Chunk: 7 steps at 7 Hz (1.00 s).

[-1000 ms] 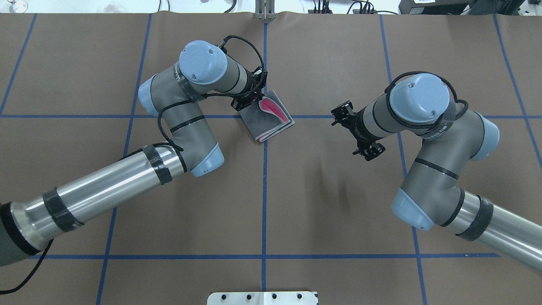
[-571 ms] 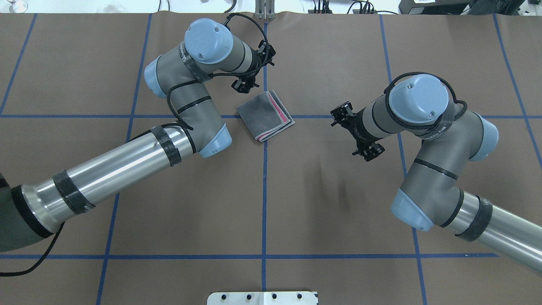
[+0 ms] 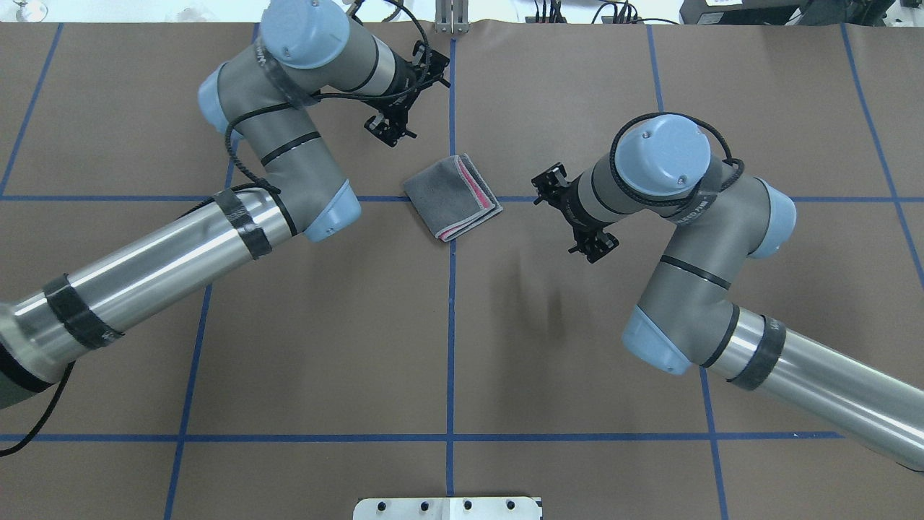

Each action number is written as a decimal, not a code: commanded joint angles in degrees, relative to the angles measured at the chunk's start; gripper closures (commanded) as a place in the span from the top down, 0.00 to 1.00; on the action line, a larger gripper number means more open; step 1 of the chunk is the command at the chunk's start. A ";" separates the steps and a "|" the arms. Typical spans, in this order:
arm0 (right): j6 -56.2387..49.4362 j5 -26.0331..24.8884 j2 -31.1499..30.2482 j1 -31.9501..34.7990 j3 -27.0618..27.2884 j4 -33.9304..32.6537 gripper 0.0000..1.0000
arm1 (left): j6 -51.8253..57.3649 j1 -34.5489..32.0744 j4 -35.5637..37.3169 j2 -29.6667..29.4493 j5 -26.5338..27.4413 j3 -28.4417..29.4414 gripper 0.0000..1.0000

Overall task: Fold towel twice with both arms
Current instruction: 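Release the towel and raise the left gripper while the right gripper approaches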

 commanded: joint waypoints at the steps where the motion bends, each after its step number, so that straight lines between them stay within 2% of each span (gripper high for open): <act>1: -3.28 -0.87 7.03 -0.05 -5.71 0.12 1.00 | 0.83 -4.73 -0.35 11.14 -7.94 -9.66 0.99; 2: -7.13 -1.83 8.97 -0.31 -9.04 2.21 1.00 | 2.84 -6.58 -0.36 14.05 -11.37 -11.78 0.99; 3: -11.96 -4.10 9.78 -0.58 -13.08 9.28 1.00 | 3.47 -7.38 -0.36 15.47 -11.84 -12.94 0.99; 4: -21.32 -8.13 10.31 -2.06 -14.60 10.57 1.00 | 3.47 -7.65 -0.27 15.57 -11.84 -13.03 0.99; 5: -26.80 -10.43 10.49 -2.68 -14.70 10.76 0.96 | 3.47 -7.92 -0.36 15.58 -11.93 -13.12 0.99; 7: -43.12 -12.55 13.98 -2.86 -17.84 11.98 0.79 | 3.47 -8.71 -0.36 15.93 -11.93 -13.12 0.99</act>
